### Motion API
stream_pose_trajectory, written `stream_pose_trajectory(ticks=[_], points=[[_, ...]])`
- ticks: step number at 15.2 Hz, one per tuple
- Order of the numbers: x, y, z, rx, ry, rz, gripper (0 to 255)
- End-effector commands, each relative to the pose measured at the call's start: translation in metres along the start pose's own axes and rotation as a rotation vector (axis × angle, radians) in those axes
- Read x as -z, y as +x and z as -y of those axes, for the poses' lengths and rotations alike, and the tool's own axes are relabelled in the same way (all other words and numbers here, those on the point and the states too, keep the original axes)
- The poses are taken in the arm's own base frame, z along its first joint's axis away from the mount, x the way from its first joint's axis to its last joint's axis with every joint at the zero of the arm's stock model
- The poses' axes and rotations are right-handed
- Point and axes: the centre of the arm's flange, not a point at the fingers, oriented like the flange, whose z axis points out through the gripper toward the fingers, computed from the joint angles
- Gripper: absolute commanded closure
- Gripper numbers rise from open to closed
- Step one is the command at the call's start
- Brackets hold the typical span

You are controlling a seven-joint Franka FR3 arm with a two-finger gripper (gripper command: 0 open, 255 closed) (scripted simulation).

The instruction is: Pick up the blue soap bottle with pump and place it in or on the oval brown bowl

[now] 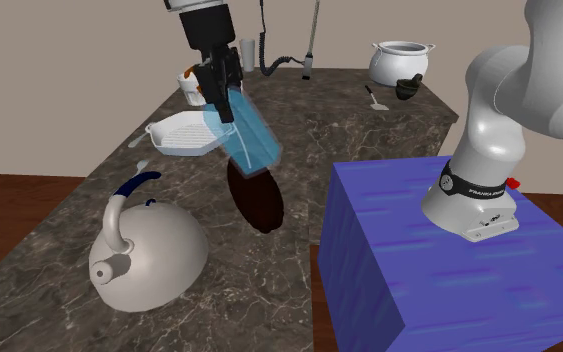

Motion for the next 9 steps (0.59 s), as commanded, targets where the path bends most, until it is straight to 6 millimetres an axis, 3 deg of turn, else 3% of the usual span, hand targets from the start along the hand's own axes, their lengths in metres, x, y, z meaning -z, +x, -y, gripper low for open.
stream_pose_trajectory(ticks=[1,3,4,9], points=[[-0.0002,0.0001,-0.0001,0.000,0.000,0.000,255],[-0.0002,0.0001,-0.0001,0.000,0.000,0.000,255],[-0.0002,0.0000,-0.0001,0.000,0.000,0.000,0],[-0.0002,0.0001,0.0000,0.000,0.000,0.000,0]])
